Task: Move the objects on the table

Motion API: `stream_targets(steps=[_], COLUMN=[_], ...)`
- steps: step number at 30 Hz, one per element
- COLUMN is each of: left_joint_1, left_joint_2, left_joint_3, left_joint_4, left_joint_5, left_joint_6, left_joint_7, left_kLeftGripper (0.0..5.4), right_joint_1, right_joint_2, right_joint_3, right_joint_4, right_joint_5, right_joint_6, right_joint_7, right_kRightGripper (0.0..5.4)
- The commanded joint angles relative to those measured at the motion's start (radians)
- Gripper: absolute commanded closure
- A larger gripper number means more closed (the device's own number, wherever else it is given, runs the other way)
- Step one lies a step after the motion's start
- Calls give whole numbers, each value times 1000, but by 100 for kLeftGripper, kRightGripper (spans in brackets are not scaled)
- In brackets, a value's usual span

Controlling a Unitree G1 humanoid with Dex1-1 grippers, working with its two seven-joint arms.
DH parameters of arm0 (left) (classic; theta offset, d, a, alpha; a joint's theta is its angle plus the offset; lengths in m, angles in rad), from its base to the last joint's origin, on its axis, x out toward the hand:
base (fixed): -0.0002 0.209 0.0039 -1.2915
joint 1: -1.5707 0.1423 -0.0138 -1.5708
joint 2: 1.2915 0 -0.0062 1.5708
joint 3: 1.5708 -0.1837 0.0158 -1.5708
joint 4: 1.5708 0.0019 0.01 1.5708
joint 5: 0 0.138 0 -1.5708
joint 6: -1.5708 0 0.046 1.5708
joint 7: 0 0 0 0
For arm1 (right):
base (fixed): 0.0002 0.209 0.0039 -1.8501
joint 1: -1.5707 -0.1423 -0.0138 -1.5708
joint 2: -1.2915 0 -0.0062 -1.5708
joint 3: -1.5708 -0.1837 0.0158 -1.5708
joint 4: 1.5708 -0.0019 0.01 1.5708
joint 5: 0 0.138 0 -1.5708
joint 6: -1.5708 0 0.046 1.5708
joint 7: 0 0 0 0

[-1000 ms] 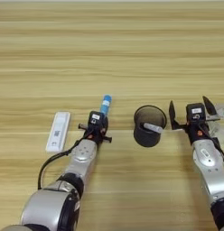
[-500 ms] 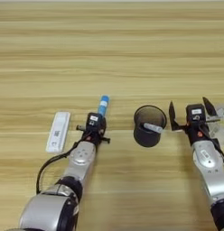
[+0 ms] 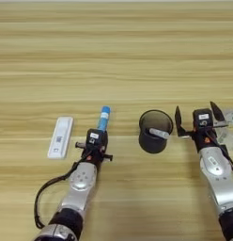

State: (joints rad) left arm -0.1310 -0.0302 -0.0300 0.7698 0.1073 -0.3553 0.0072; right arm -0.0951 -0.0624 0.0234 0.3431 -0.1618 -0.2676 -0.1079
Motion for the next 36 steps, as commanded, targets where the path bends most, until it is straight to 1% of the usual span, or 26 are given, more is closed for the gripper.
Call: stream_targets(steps=[1,10,17,18,20,26,31,33,34,35,36], left_joint_1=[79,194,221,222,222,216,213,212,212,211,211], left_joint_2=[-9,-13,-11,-11,-10,-9,-9,-9,-9,-10,-10], left_joint_3=[-20,-41,-49,-50,-52,-55,-56,-56,-56,-56,-56], left_joint_4=[-118,-332,-393,-396,-398,-395,-392,-391,-390,-390,-392], left_joint_5=[-6,-8,-7,-6,-6,-5,-5,-5,-6,-6,-6], left_joint_6=[70,176,223,226,232,241,238,236,235,234,232], left_joint_7=[-11,-15,-16,-16,-15,-9,-6,-6,-7,-7,-7], left_kLeftGripper=[412,412,412,383,356,285,241,209,202,173,154], right_joint_1=[3,6,0,-1,-3,-7,-8,-8,-8,-8,-8], right_joint_2=[5,4,4,4,4,3,2,2,2,2,2], right_joint_3=[0,1,2,2,2,1,1,0,0,0,0], right_joint_4=[-14,-21,-14,-14,-12,-5,-3,-2,-1,-1,-1], right_joint_5=[-2,-2,-2,-2,-2,-1,0,0,0,1,1], right_joint_6=[16,20,20,21,21,20,20,20,20,20,20], right_joint_7=[-8,-8,-8,-8,-8,-7,-6,-7,-7,-6,-6], right_kRightGripper=[0,0,0,0,0,0,0,0,0,0,0])
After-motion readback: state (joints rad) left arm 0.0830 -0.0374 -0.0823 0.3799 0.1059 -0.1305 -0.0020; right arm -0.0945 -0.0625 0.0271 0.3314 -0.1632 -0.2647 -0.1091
